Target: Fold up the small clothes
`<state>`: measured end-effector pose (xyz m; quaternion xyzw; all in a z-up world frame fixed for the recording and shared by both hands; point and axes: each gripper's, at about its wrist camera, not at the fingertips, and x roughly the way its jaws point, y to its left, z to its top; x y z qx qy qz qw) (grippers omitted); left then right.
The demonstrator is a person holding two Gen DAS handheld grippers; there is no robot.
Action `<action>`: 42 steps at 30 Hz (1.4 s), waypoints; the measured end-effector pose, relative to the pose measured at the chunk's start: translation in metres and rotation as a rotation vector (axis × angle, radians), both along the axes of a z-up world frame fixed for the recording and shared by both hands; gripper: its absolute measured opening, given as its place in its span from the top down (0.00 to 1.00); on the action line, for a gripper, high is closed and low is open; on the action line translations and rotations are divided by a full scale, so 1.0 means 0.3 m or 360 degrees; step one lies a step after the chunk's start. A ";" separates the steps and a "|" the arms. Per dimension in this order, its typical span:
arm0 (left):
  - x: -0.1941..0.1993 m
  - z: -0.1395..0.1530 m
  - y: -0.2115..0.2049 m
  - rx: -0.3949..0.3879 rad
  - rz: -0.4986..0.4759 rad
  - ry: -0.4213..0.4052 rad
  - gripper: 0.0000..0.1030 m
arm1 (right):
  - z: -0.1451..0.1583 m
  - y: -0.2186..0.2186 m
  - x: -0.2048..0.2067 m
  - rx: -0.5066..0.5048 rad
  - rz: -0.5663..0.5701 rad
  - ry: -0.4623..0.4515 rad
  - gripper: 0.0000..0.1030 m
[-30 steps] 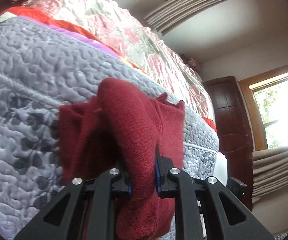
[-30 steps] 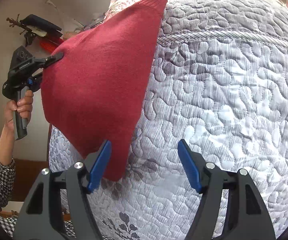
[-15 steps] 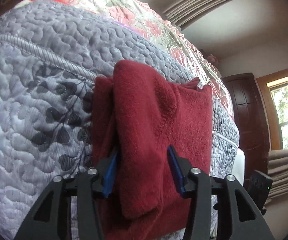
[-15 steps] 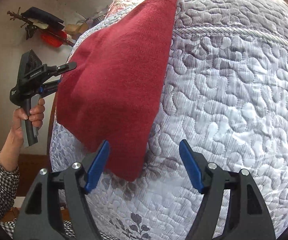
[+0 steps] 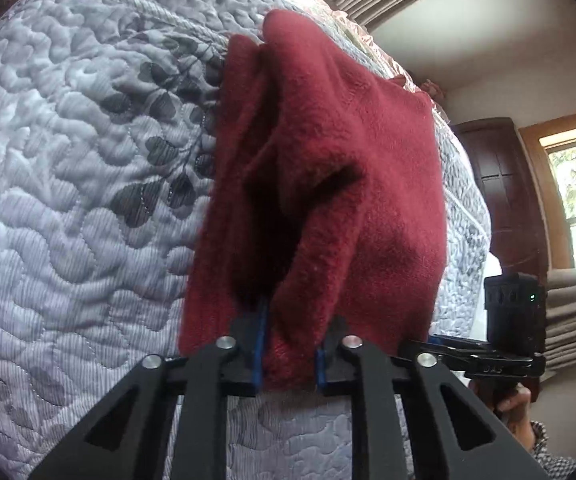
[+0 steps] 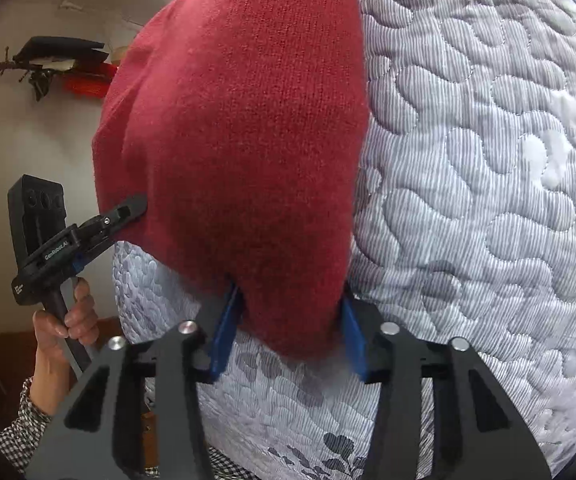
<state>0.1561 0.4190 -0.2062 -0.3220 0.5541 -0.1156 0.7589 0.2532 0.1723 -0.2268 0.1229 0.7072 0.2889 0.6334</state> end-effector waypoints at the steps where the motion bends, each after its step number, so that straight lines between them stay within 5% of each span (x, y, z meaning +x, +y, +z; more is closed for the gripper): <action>1: -0.005 0.006 0.009 -0.0021 0.0003 0.0000 0.87 | 0.020 0.002 0.000 0.0008 0.0001 -0.0016 0.73; 8: -0.074 0.045 0.037 -0.0079 -0.0135 -0.0047 0.89 | 0.227 -0.020 -0.071 0.0025 0.0000 -0.0268 0.80; 13: -0.073 -0.080 0.020 -0.0058 -0.0181 0.0042 0.86 | 0.067 0.040 -0.108 -0.0283 0.0040 -0.0245 0.79; 19: -0.029 -0.067 0.009 -0.0052 -0.0256 0.0057 0.85 | 0.061 0.010 -0.108 -0.0300 0.0008 -0.0236 0.64; 21: -0.015 -0.022 0.009 -0.0029 -0.0267 0.0047 0.79 | 0.100 -0.001 -0.094 -0.0335 0.0076 -0.0280 0.59; 25: -0.004 0.096 0.049 0.0113 -0.0187 -0.0091 0.37 | 0.240 -0.010 -0.016 -0.0311 0.0077 -0.0455 0.53; 28: 0.077 0.116 0.079 0.0131 -0.0114 -0.0122 0.36 | 0.296 0.011 0.050 -0.0294 0.0066 -0.0566 0.53; 36: 0.337 0.033 0.110 0.0064 0.0005 -0.0017 0.36 | 0.204 0.113 0.191 -0.0312 0.0052 -0.0554 0.46; 37: 0.354 0.019 0.120 0.0045 0.0002 -0.0011 0.39 | 0.185 0.138 0.161 -0.0305 0.0053 -0.0561 0.45; 38: 0.367 0.013 0.111 0.0036 0.0002 -0.0004 0.55 | 0.183 0.147 0.159 -0.0299 0.0056 -0.0565 0.44; 41: 0.382 0.022 0.088 0.0016 -0.0006 -0.0031 0.79 | 0.187 0.148 0.168 -0.0280 0.0064 -0.0574 0.44; 42: 0.367 0.032 0.091 -0.0001 0.0001 -0.0066 0.79 | 0.191 0.126 0.173 -0.0261 0.0060 -0.0569 0.44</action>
